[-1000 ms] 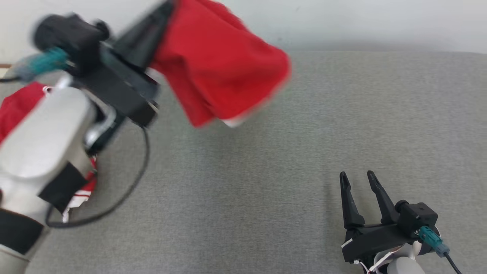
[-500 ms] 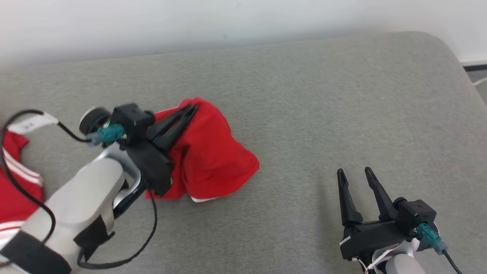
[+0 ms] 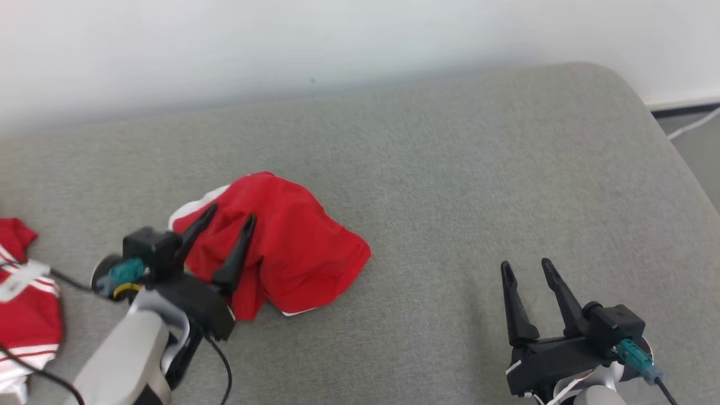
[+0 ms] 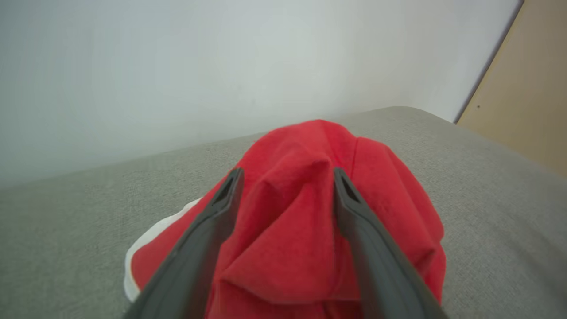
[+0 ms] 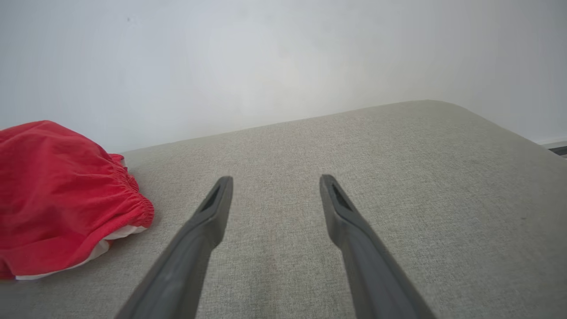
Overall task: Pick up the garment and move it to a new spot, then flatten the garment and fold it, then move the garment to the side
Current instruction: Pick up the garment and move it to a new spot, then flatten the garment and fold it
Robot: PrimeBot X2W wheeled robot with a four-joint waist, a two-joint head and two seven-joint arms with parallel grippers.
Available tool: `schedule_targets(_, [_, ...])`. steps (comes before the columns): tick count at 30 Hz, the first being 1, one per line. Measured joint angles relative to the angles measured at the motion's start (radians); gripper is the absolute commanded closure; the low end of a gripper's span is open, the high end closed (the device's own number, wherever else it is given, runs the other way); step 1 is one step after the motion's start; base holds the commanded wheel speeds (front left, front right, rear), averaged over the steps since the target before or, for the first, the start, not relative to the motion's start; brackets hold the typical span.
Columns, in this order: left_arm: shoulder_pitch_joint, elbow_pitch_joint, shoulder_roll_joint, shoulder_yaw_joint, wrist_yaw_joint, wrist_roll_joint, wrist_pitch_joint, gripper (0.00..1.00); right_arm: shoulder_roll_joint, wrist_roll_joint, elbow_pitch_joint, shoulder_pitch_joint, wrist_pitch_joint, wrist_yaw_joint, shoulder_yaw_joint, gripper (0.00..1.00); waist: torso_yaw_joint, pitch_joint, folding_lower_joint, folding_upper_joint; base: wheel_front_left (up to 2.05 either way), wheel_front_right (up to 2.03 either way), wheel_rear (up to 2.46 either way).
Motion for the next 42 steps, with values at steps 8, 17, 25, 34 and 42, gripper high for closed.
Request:
schedule_targets(8, [0.188,-0.083,-0.063,0.189,-0.002,0.139,-0.001,0.00,-0.001,0.009,0.014,0.025,0.000,0.000,0.028,0.00,0.064,-0.068,-0.0001,-0.0001,0.00,0.00,0.00])
schedule_targets(17, [0.365,-0.155,-0.122,0.376,-0.003,0.244,-0.001,0.00,0.001,0.021,0.032,0.041,0.000,0.000,0.056,0.00,0.157,-0.125,0.0000,0.0000,0.00,0.00,0.00])
schedule_targets(25, [0.476,-0.199,-0.171,0.506,-0.003,0.302,-0.001,0.00,0.005,0.025,0.039,0.050,0.000,0.000,0.050,0.00,0.227,-0.160,0.0000,-0.0001,0.00,0.00,0.00])
schedule_targets(34, [0.602,-0.246,-0.214,0.621,-0.004,0.349,-0.001,0.00,0.004,0.027,0.060,0.068,0.000,0.000,0.042,0.00,0.275,-0.191,0.0000,-0.0001,0.00,0.00,0.00])
schedule_targets(42, [0.631,-0.278,-0.231,0.584,-0.005,0.355,-0.001,0.00,-0.012,0.053,0.139,0.038,0.000,0.000,0.019,0.00,0.351,-0.179,0.0000,0.0000,0.00,0.00,0.00])
